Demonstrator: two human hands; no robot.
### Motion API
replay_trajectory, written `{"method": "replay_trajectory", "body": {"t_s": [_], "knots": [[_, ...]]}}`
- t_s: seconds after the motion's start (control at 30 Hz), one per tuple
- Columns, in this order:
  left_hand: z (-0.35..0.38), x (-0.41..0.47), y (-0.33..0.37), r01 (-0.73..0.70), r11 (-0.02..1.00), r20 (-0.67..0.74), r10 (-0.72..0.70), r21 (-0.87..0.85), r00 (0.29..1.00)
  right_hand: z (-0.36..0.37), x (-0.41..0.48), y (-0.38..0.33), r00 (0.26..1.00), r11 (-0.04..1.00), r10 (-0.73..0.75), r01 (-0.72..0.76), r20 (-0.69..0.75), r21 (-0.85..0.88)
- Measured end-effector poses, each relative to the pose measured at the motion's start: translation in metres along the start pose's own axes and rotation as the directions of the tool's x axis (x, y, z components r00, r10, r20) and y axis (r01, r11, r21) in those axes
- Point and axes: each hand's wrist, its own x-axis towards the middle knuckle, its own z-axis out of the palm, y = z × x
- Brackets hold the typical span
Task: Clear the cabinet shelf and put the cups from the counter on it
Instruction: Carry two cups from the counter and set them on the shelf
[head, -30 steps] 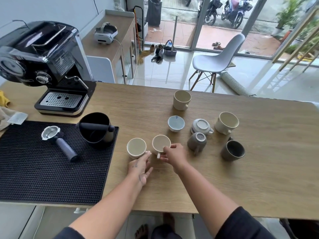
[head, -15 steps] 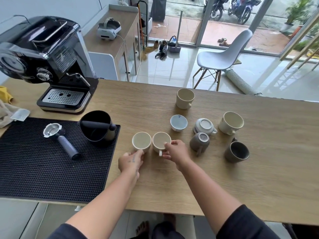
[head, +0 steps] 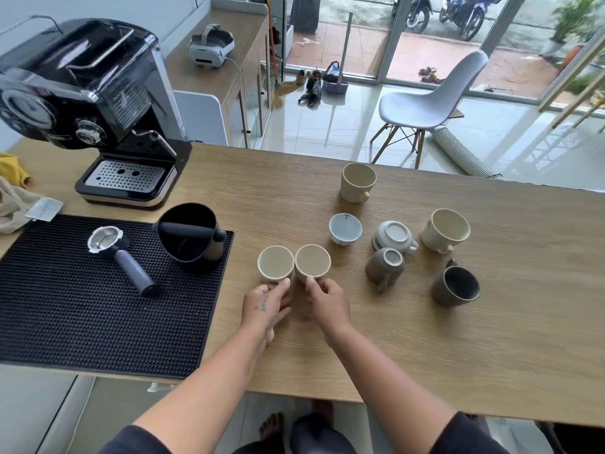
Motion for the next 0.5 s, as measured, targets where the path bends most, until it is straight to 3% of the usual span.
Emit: {"method": "replay_trajectory", "body": {"t_s": [0.33, 0.5], "knots": [[0.017, 0.000, -0.011, 0.006, 0.996, 0.027, -0.004, -0.094, 1.000, -0.002, -0.007, -0.002, 0.994, 0.993, -0.107, 0.108, 0.024, -0.050], [0.017, 0.001, -0.010, 0.021, 0.994, -0.002, -0.021, -0.105, 1.000, -0.012, -0.005, -0.008, 0.979, 0.995, -0.095, 0.090, -0.178, -0.032]]}}
